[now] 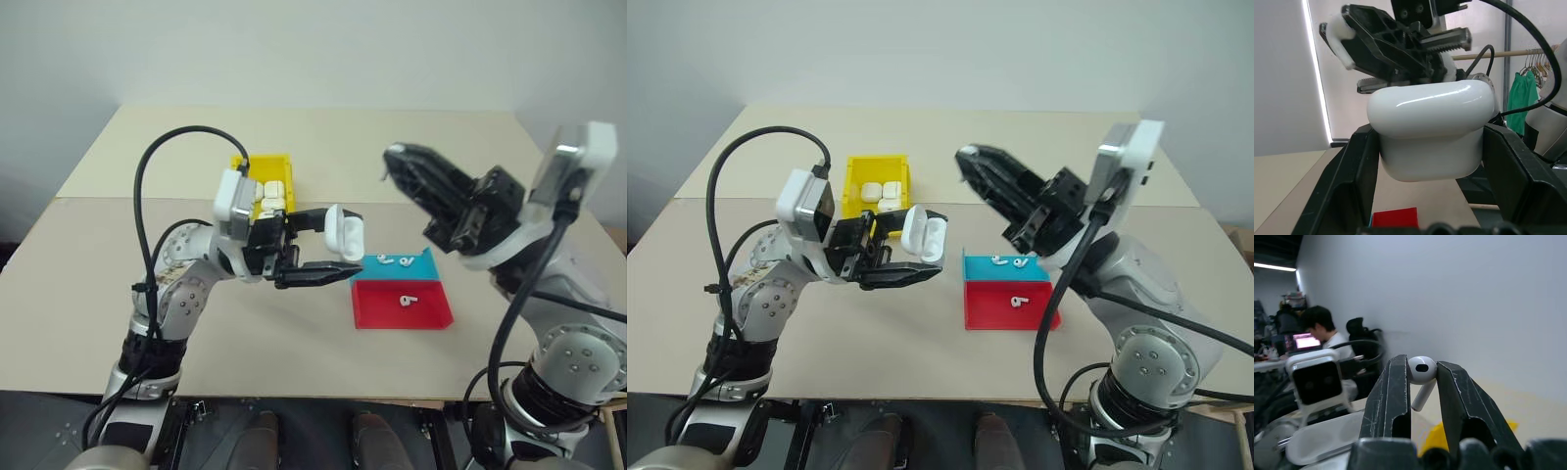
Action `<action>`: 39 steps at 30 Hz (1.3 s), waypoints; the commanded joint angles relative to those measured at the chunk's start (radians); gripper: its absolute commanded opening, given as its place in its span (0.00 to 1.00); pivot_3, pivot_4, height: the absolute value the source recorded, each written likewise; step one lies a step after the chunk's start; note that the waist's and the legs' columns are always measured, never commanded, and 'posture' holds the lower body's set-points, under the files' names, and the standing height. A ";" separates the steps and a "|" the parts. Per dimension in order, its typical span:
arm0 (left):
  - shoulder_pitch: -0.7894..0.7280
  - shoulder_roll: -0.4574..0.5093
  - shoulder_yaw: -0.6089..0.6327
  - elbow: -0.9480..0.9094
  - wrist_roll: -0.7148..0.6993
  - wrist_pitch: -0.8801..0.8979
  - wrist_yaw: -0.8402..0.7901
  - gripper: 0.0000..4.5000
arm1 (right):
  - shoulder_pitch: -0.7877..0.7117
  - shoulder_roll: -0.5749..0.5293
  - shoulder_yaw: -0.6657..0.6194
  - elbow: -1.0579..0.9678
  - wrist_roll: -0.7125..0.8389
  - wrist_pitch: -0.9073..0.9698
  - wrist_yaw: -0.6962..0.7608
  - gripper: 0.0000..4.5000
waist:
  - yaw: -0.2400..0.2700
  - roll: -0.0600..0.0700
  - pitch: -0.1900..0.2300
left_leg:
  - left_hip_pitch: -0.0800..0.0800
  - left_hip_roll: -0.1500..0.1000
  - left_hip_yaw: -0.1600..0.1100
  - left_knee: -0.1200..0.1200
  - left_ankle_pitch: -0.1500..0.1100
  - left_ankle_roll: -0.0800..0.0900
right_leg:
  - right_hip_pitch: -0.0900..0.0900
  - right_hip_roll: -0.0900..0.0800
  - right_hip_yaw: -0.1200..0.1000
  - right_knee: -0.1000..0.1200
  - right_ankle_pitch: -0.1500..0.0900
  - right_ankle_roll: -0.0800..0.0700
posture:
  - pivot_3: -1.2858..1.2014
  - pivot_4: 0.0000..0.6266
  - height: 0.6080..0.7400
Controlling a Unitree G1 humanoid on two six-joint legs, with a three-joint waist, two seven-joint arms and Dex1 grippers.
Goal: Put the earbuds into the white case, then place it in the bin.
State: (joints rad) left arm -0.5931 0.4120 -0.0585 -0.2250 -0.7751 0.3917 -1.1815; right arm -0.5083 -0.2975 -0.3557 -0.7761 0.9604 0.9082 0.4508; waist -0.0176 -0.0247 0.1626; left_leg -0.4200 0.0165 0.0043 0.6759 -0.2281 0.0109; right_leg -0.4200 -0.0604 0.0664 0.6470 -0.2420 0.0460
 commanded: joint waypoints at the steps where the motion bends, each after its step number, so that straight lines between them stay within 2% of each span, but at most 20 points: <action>1: -0.023 -0.005 0.002 -0.005 0.008 0.000 0.006 0.63 | 0.008 -0.046 0.021 -0.030 0.074 -0.026 -0.025 0.14 | 0.000 0.000 0.000 | 0.000 0.000 0.000 0.000 0.000 0.000 | 0.000 0.000 0.000 0.000 0.000 0.000 | 0.52 0.24 1.00; 7: -0.026 -0.014 0.003 0.002 0.028 -0.011 0.003 0.63 | 0.057 -0.135 0.056 -0.025 0.106 -0.066 -0.002 0.14 | -0.001 0.000 0.000 | 0.000 0.000 0.000 0.000 0.000 0.000 | 0.000 0.001 0.000 -0.001 0.000 0.000 | 0.52 0.24 1.00; 28: -0.051 -0.037 0.007 0.016 0.040 -0.020 -0.010 0.63 | 0.113 -0.286 0.213 0.046 -0.079 -0.241 0.124 0.14 | 0.001 0.000 0.000 | -0.001 0.000 0.000 0.000 0.000 0.000 | 0.000 0.001 0.000 -0.001 0.000 0.000 | 0.52 0.24 1.00; 30: -0.052 -0.038 0.008 0.021 0.042 -0.022 -0.012 0.63 | 0.121 -0.304 0.217 0.054 -0.082 -0.250 0.153 0.30 | 0.002 0.000 0.000 | -0.001 0.000 0.000 0.000 0.000 0.000 | 0.000 0.001 0.000 -0.001 0.000 0.000 | 0.52 0.24 1.00; 39: -0.100 -0.044 0.025 0.094 0.080 -0.068 -0.020 0.63 | 0.081 -0.366 0.176 0.132 -0.040 -0.269 0.243 0.92 | 0.002 0.000 0.000 | -0.001 0.000 0.000 0.000 0.000 0.000 | 0.000 0.001 0.000 -0.001 0.000 0.000 | 0.52 0.24 1.00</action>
State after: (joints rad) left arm -0.6681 0.3708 -0.0569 -0.1183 -0.6902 0.3511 -1.1964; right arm -0.3974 -0.6507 -0.1616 -0.6556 0.9070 0.6455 0.6872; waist -0.0156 -0.0250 0.1628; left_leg -0.4205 0.0165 0.0046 0.6764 -0.2282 0.0110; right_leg -0.4197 -0.0598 0.0663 0.6457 -0.2422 0.0462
